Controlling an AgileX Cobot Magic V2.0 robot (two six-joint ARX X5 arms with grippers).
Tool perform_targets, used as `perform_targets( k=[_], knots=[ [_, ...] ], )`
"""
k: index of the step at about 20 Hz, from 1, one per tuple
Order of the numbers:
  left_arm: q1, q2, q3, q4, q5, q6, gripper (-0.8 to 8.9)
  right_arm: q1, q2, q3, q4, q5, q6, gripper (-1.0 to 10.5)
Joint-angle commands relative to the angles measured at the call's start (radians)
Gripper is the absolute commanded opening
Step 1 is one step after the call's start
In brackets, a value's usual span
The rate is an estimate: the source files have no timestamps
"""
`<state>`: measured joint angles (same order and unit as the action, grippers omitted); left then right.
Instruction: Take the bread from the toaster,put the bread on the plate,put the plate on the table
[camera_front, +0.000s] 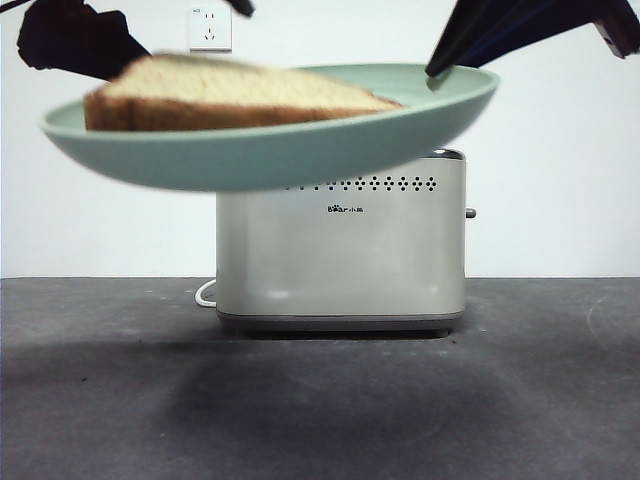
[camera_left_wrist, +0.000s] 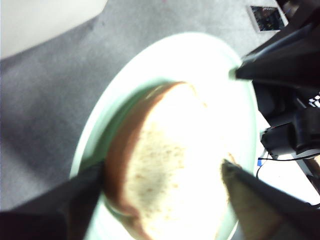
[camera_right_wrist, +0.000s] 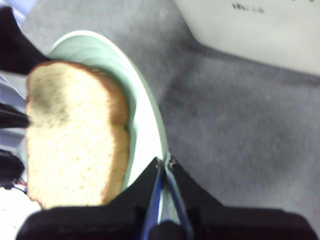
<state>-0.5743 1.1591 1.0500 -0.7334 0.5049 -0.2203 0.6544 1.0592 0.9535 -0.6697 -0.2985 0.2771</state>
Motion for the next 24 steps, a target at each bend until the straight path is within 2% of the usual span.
perform_targets(
  k=[1, 7, 13, 14, 15, 16, 17, 19, 24],
  knots=[
    [-0.002, 0.003, 0.021, 0.003, -0.007, 0.014, 4.45, 0.004, 0.000, -0.003, -0.014, -0.017, -0.010, -0.2],
    [-0.002, 0.003, 0.119, -0.019, -0.006, 0.023, 4.44, 0.005, 0.000, -0.003, -0.019, -0.068, -0.008, -0.2],
    [0.000, -0.024, 0.269, -0.111, -0.007, 0.075, 4.32, 0.001, 0.000, -0.003, -0.009, -0.061, 0.002, -0.2],
    [0.000, -0.032, 0.294, -0.145, -0.007, 0.098, 3.62, 0.000, 0.001, -0.003, 0.000, -0.060, 0.006, -0.2],
    [0.000, -0.043, 0.314, -0.185, -0.008, 0.116, 2.17, 0.000, 0.002, -0.003, 0.011, -0.051, 0.016, -0.2],
    [0.000, -0.058, 0.328, -0.215, -0.008, 0.125, 0.31, 0.000, 0.003, -0.003, 0.023, -0.020, 0.023, -0.2],
    [0.000, -0.076, 0.330, -0.228, -0.008, 0.143, -0.05, -0.001, 0.009, -0.003, 0.028, 0.006, 0.026, -0.2],
    [0.000, -0.114, 0.330, -0.247, -0.036, 0.170, -0.08, -0.001, 0.047, -0.003, 0.035, 0.013, 0.032, -0.2],
    [0.000, -0.218, 0.330, -0.290, -0.282, 0.204, -0.08, -0.006, 0.243, -0.003, 0.135, 0.013, 0.043, -0.2]
  ],
)
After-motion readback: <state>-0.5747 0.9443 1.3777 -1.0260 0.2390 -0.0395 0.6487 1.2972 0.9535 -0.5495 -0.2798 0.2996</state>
